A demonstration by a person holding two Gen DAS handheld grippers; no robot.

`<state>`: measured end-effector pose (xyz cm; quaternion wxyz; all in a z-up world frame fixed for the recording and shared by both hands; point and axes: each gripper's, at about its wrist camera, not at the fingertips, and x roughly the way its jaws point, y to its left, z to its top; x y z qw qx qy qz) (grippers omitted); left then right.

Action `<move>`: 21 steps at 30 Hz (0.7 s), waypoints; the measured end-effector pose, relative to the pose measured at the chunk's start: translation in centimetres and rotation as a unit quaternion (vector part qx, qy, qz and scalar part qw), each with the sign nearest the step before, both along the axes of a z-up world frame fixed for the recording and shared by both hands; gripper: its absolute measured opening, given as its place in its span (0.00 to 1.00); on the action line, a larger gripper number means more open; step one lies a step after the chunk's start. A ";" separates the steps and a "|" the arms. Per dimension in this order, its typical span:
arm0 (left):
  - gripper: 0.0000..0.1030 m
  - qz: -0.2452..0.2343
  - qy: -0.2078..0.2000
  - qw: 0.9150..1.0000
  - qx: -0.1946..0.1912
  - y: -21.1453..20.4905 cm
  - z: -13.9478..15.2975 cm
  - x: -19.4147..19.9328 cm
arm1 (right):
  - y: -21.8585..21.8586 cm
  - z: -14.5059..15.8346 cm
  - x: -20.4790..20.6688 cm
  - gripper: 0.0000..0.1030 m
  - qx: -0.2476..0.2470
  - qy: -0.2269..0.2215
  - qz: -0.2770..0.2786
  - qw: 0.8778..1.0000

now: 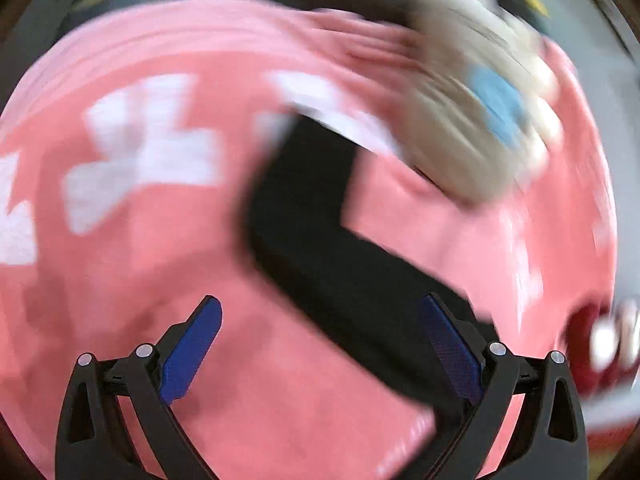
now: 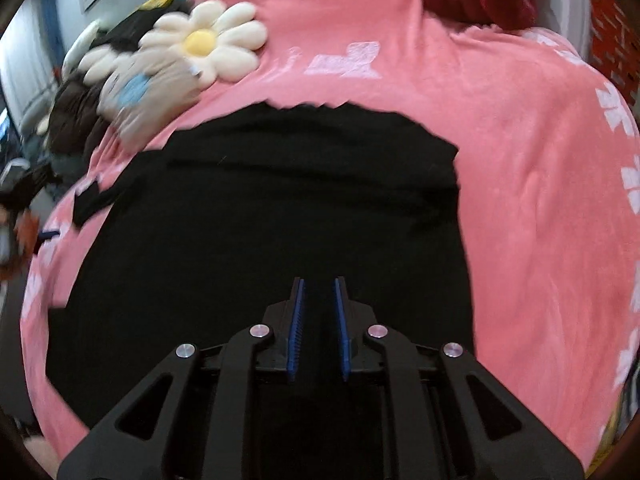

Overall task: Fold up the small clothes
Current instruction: 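Grasp the other sleeve with the left tool and fold it across the body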

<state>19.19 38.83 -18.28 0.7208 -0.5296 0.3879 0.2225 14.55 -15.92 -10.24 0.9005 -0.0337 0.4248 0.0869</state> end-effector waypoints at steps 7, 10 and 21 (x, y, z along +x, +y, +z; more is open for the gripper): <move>0.95 0.029 0.000 0.998 -0.055 3.6 -3.8 1.4 | 2.9 0.4 -3.5 0.38 0.002 0.020 -0.008 1.000; 0.91 0.045 0.007 0.997 -0.058 4.6 -5.2 2.3 | 3.8 0.8 -4.5 0.39 0.003 0.020 -0.011 1.000; 0.00 -0.098 -0.196 0.975 0.028 -0.4 10.1 6.0 | 2.4 1.2 -4.9 0.46 0.029 0.023 -0.035 0.999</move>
